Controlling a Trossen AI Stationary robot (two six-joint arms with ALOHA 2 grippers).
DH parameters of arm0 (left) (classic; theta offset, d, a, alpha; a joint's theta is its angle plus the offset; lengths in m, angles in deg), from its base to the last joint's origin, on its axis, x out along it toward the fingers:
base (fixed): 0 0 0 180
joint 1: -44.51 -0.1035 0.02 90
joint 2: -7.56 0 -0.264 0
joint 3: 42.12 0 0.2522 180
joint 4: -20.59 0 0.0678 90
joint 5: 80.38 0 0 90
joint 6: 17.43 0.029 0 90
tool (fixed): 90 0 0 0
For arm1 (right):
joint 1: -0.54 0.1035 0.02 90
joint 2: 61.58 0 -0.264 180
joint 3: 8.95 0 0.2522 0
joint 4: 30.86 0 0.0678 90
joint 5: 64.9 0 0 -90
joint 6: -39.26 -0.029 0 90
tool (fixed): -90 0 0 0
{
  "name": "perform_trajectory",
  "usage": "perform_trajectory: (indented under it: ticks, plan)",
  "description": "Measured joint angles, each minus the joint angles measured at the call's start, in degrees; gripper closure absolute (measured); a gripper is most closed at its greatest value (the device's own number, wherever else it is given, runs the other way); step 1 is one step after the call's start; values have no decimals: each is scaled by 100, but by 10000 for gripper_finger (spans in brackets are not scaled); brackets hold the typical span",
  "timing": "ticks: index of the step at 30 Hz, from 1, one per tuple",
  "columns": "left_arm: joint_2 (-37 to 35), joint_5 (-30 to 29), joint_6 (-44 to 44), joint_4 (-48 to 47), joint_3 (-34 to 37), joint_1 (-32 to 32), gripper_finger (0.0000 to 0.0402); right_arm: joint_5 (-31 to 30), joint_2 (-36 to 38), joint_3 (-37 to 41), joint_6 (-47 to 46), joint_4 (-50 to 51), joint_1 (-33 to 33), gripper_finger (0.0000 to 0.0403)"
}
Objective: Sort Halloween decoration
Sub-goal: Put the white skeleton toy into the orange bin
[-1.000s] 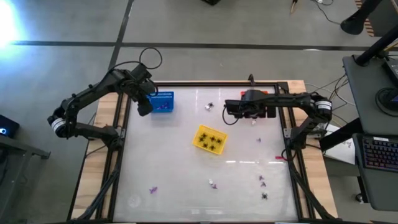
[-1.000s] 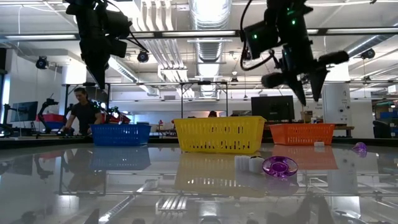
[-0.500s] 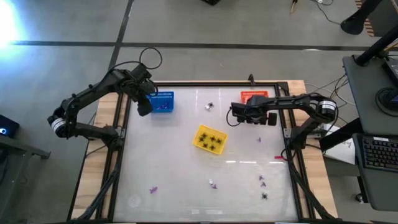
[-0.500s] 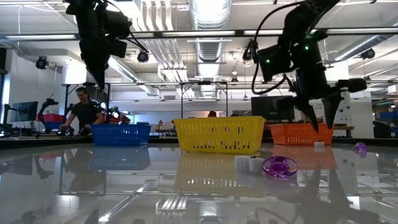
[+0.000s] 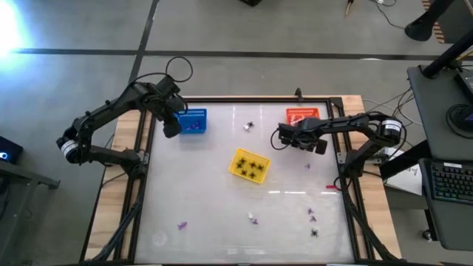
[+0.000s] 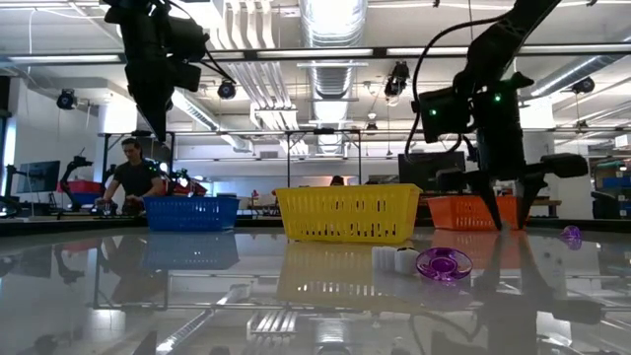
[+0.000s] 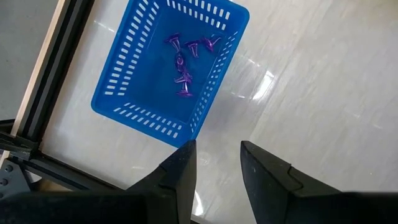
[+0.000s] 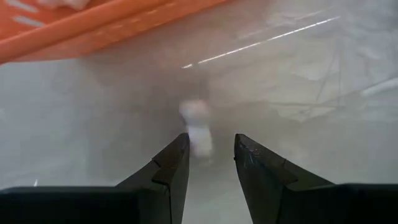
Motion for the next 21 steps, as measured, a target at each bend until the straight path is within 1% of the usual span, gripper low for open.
perform_trajectory:
  ticks: [7,9,15,21]
  plan:
    - [0,0,2,0,0,0,294,-28,2,207,153,-256,-171,286]
    - [0,0,1,-1,0,2,294,-99,2,217,246,-317,-187,297]
    - [2,0,0,0,0,2,294,-151,0,217,415,-391,-230,347]
    - [4,0,2,0,0,1,294,-171,-4,219,756,-409,-230,365]
